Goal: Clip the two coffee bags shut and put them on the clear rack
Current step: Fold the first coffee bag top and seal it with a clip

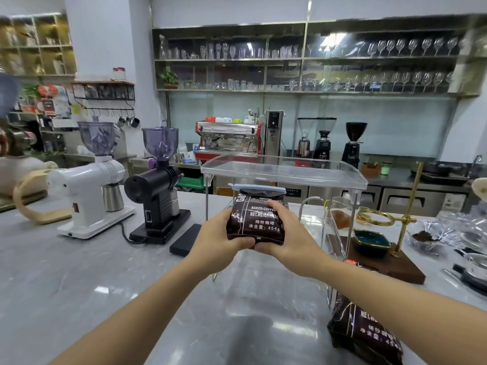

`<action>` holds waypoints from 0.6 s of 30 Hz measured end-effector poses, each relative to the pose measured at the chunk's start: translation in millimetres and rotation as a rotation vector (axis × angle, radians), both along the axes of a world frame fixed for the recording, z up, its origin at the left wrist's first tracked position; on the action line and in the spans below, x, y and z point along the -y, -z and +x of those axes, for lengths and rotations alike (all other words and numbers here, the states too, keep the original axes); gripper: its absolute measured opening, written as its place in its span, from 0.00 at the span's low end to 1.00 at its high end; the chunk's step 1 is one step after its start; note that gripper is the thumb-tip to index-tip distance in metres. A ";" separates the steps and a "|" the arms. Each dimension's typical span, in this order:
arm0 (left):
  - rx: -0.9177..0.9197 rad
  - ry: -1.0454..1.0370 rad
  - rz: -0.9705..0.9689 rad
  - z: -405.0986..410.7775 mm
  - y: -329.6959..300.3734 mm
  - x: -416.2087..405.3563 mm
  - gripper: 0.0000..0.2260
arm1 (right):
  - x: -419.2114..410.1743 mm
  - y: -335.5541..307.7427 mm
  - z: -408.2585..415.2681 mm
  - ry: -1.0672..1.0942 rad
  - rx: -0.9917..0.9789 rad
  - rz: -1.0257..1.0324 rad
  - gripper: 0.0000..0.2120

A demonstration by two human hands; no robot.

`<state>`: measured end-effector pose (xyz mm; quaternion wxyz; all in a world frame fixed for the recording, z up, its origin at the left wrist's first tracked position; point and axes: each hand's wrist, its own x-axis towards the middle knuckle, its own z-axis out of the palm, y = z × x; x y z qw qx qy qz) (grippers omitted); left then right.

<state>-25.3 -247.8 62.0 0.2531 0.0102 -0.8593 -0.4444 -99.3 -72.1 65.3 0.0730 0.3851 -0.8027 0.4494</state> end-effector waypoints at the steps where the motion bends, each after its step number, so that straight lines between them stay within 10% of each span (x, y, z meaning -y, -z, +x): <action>1: -0.009 -0.025 -0.014 -2.9 0.1 -0.4 0.23 | 2.2 -1.3 -3.0 -0.005 -0.007 0.009 0.44; 18: 0.096 -0.259 -0.139 -42.0 4.7 2.6 0.15 | 19.0 1.8 -35.9 0.068 0.128 0.076 0.33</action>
